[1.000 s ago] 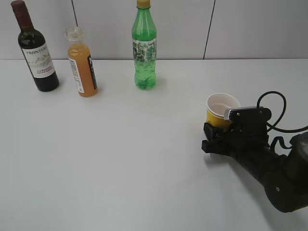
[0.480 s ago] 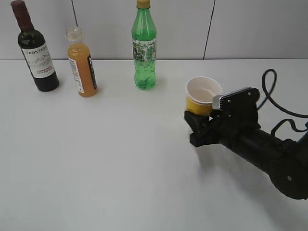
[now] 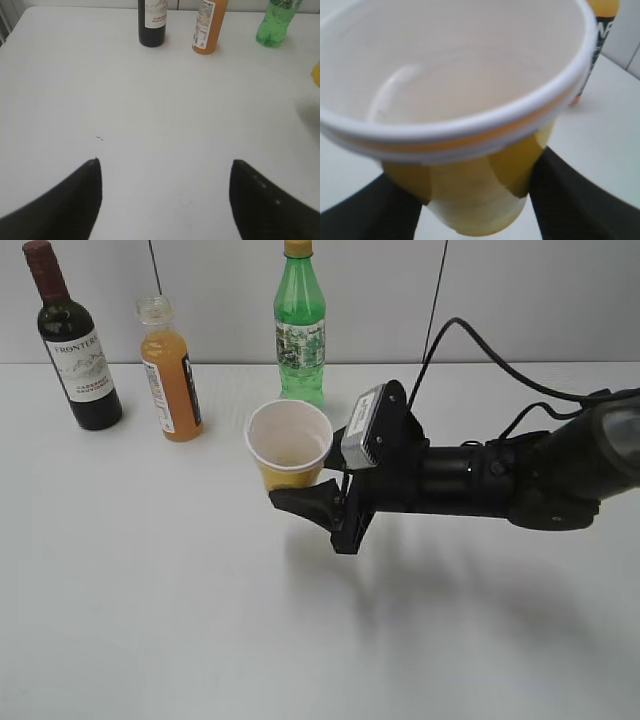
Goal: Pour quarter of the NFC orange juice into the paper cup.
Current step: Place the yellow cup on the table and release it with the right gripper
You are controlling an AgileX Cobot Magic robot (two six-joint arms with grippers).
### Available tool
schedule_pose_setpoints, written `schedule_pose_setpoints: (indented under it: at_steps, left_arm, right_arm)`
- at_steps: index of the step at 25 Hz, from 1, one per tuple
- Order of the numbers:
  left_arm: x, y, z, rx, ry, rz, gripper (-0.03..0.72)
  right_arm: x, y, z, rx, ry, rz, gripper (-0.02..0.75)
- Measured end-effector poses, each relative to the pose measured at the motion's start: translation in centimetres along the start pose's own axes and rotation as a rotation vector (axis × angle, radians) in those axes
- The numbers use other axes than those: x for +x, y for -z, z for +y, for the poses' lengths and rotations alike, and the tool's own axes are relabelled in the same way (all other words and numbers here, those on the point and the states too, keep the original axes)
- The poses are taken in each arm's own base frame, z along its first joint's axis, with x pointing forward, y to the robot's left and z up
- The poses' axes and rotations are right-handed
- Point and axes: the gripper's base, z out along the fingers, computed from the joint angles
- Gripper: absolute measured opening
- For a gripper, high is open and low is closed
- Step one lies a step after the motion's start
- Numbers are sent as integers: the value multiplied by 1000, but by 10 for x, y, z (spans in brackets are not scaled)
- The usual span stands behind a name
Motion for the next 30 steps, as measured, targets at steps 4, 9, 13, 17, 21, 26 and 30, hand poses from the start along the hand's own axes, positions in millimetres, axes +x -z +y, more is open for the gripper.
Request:
schedule_pose_setpoints:
  at_steps: [4, 9, 13, 17, 21, 26, 30]
  left_arm:
    - [0, 0, 0, -1, -1, 0, 584]
    - [0, 0, 0, -2, -1, 0, 584]
    - [0, 0, 0, -2, -1, 0, 584]
    - [0, 0, 0, -3, -1, 0, 584]
    - [0, 0, 0, -3, -1, 0, 584]
    - [0, 0, 0, -3, -1, 0, 584]
    - [0, 0, 0, -3, -2, 0, 584]
  right_arm:
    - [19, -7, 2, -56, -28, 51, 479]
    - [47, -13, 6, -88, -39, 116, 479]
    - [48, -15, 0, -64, -53, 149, 477]
    - [51, -16, -3, -62, -53, 206, 508]
    - [54, -15, -4, -45, -94, 269, 585]
    - [47, -11, -6, -42, -108, 343, 599]
    - [38, -5, -7, -47, -73, 408, 599]
